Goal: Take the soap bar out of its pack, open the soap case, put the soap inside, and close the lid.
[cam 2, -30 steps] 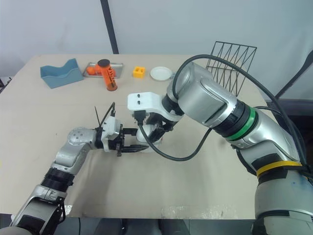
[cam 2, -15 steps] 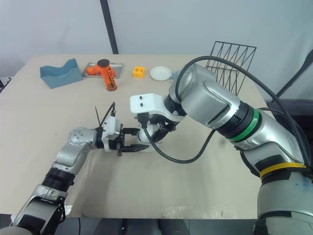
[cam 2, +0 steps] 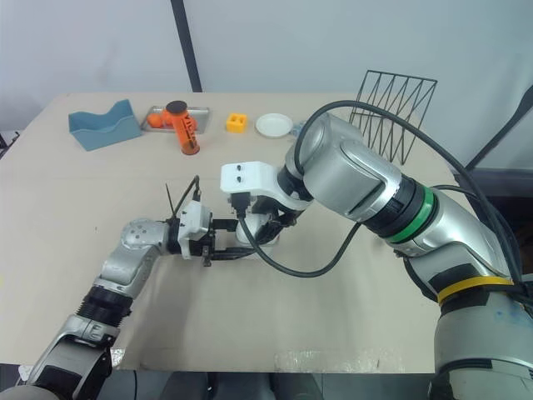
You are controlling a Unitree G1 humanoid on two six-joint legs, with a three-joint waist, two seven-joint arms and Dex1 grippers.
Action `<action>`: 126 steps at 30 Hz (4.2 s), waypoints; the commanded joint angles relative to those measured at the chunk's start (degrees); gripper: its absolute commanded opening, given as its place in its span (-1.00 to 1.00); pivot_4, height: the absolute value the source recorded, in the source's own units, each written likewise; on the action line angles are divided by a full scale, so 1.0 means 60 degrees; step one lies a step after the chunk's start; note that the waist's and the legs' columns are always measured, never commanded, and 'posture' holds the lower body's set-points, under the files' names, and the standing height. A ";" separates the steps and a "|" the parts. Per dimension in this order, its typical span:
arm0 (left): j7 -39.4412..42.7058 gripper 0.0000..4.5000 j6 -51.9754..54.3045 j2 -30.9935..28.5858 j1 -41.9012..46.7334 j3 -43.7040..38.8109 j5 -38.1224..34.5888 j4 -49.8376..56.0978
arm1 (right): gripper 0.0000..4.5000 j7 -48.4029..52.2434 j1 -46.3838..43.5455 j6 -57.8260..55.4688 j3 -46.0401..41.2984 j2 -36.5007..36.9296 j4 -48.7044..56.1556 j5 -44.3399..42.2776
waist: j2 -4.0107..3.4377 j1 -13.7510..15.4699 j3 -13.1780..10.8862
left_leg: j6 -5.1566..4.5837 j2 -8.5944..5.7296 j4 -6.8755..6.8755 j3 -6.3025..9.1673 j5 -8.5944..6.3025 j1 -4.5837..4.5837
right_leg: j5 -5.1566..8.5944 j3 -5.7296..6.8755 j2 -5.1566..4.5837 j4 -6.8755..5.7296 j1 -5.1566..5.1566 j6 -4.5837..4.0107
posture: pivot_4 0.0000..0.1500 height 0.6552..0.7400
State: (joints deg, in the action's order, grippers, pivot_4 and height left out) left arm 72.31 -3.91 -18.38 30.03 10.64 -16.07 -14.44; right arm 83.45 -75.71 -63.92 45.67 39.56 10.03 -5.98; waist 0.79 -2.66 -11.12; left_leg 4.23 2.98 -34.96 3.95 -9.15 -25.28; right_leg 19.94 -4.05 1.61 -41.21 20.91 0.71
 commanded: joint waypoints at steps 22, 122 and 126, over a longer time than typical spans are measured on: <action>-0.0622 -0.14 -0.0338 0.0661 0.0748 -0.0372 -0.0070 -0.0242 | -0.06 -0.0846 0.0652 -0.0944 0.0363 -0.0146 0.0835 -0.0416 | 0.0001 0.0000 0.0001 | 0.0001 -0.0002 -0.0001 0.0002 0.0000 0.0000 | 0.0000 0.0001 0.0000 0.0000 -0.0001 0.0000 | 1.00 0.93; -0.0578 -0.14 -0.0602 0.0185 0.0805 -0.0596 -0.0092 -0.0790 | -0.93 -0.5273 0.4616 -0.0995 -0.6635 -0.2030 0.1383 -0.3833 | -0.0003 -0.0008 0.0004 | 0.0001 -0.0014 0.0021 0.0011 0.0015 -0.0010 | -0.0002 0.0007 0.0000 0.0000 0.0003 0.0000 | 1.00 0.93; -0.0634 -0.14 -0.0587 0.0197 0.0826 -0.0593 -0.0110 -0.0763 | -0.93 -0.5400 0.5054 -0.0560 -0.6441 -0.2044 0.1156 -0.3857 | -0.0003 -0.0009 0.0004 | 0.0001 -0.0014 0.0021 0.0010 0.0015 -0.0010 | -0.0002 0.0005 0.0000 0.0000 0.0004 0.0000 | 1.00 0.93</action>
State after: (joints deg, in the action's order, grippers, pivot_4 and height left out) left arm 69.00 -6.93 -17.11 34.03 8.54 -15.19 -21.84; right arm 51.84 -46.95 -69.34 6.40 27.11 16.55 -28.34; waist 0.77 -2.71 -11.09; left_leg 4.24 2.90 -34.84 4.01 -9.06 -25.34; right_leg 19.93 -4.02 1.62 -41.21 20.93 0.71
